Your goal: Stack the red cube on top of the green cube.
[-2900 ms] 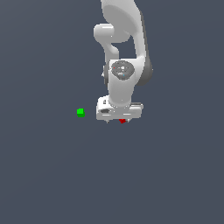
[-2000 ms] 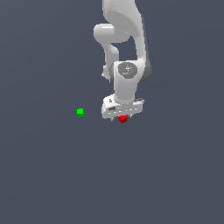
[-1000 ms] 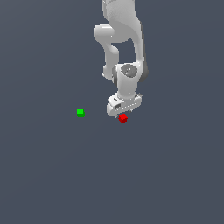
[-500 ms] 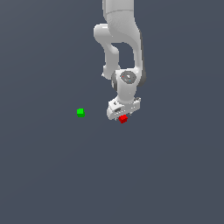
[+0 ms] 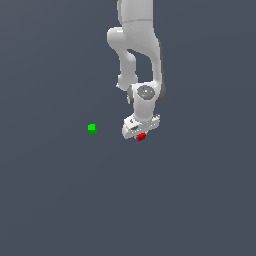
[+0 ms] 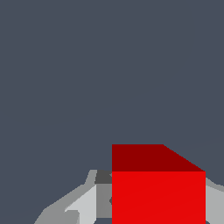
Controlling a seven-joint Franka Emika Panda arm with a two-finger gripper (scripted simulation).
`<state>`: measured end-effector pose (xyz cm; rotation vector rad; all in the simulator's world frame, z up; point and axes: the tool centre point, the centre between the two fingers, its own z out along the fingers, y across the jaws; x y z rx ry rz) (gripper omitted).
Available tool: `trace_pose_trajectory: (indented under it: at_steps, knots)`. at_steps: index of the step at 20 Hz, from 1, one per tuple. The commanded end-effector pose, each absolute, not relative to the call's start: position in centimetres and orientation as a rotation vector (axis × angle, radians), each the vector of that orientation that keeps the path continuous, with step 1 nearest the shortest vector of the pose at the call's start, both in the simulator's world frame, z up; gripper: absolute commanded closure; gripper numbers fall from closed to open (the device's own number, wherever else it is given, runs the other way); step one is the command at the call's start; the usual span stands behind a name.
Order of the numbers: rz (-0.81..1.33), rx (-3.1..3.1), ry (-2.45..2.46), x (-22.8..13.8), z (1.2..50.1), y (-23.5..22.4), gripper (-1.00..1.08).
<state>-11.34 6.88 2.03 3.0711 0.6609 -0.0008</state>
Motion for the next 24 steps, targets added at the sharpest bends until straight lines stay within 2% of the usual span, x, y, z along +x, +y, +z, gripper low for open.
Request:
trace_pose_trajectory:
  at_steps: [1,13,24]
  knots:
    - [0.000,3.071,0.661,-11.3,2.0,6.9,1.08]
    - [0.000,3.071,0.660,-11.3,2.7,6.9,1.08]
    - [0.000,3.070,0.662,-11.4,8.4,6.9,1.08]
